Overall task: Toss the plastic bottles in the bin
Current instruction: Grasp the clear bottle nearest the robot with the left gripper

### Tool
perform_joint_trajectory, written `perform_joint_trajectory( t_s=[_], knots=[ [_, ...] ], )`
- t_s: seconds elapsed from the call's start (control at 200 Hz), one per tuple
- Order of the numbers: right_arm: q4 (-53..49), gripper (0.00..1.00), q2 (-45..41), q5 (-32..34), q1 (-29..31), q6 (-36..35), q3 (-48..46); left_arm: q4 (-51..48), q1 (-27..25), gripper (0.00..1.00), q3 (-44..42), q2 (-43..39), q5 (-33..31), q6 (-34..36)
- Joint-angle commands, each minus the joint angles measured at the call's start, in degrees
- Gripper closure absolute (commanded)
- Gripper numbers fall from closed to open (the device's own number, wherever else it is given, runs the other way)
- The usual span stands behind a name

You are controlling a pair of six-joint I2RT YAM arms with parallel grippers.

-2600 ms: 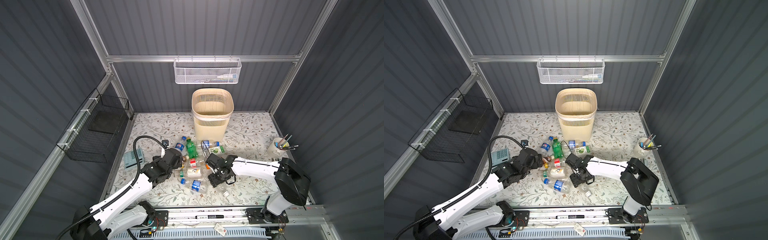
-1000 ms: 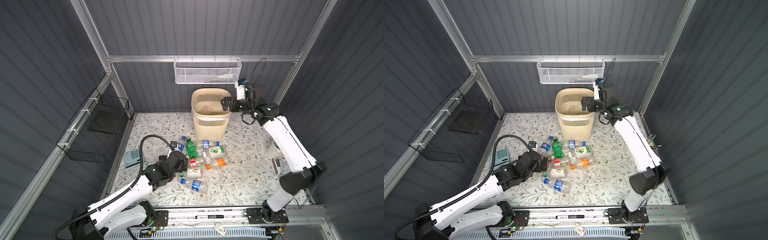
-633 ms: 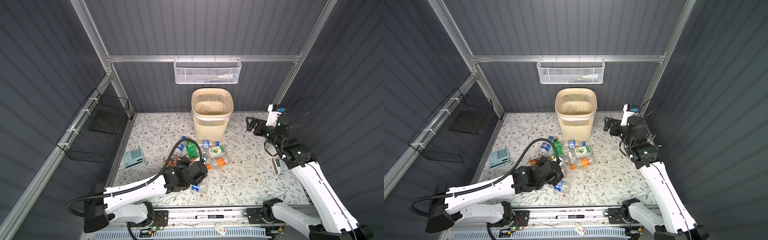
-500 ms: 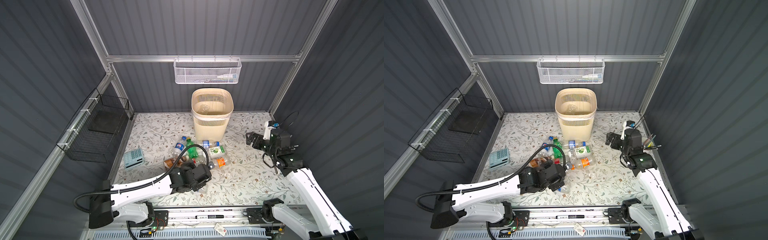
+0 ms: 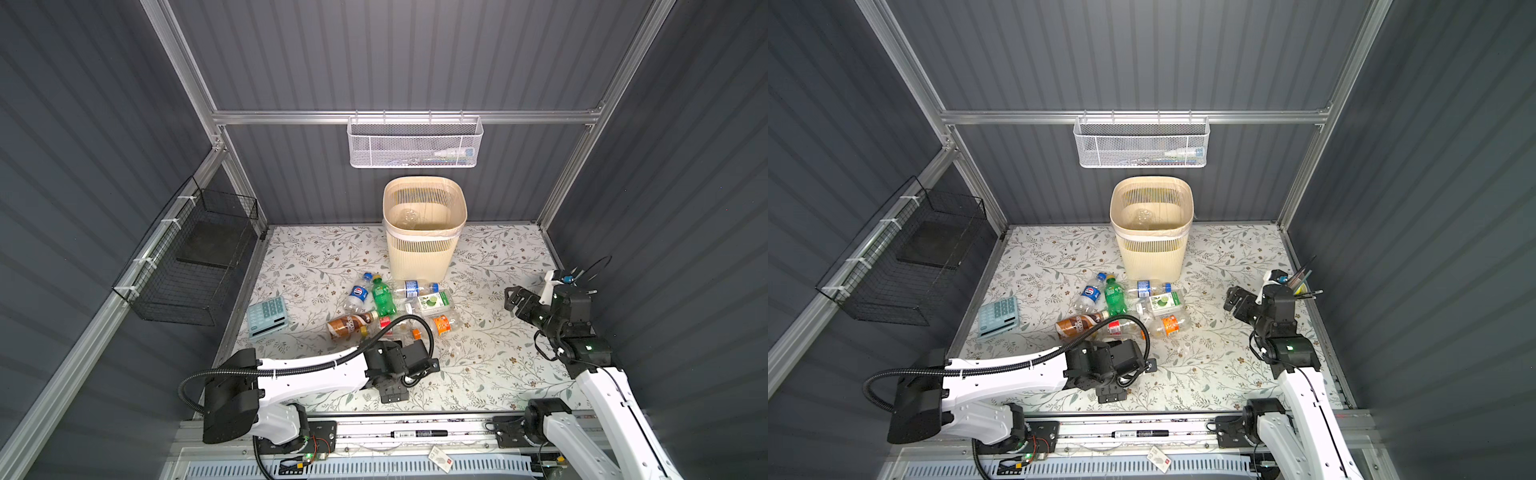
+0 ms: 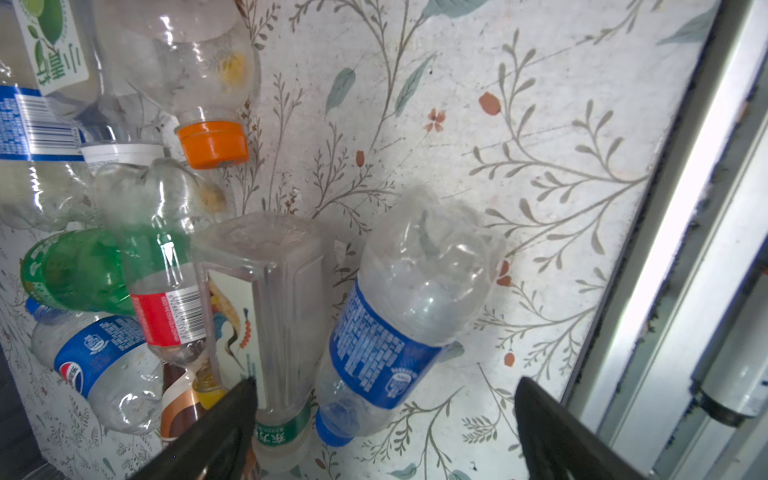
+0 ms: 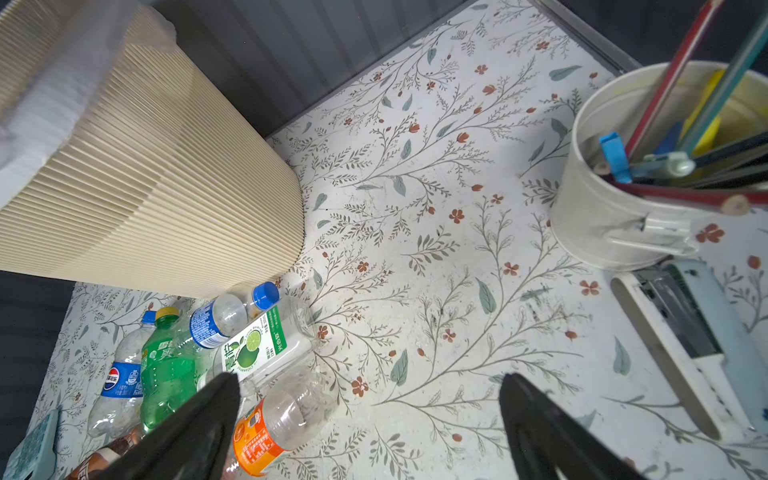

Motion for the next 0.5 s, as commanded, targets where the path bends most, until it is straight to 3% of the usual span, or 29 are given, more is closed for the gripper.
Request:
perform_joint_trajectory(
  t_s=[0.0,0.49],
  knots=[
    [-0.6,0.01,-0.3,-0.8,-0.6,0.8,-0.8,0.0,-0.2,0.05,0.4,2.4,2.4,1.8],
    [-0.5,0.01,-1.4,-2.3,-1.5,1.7,-3.1,4.6,-0.2,0.09,-1.6,8.5,-1.7,1.9]
  ],
)
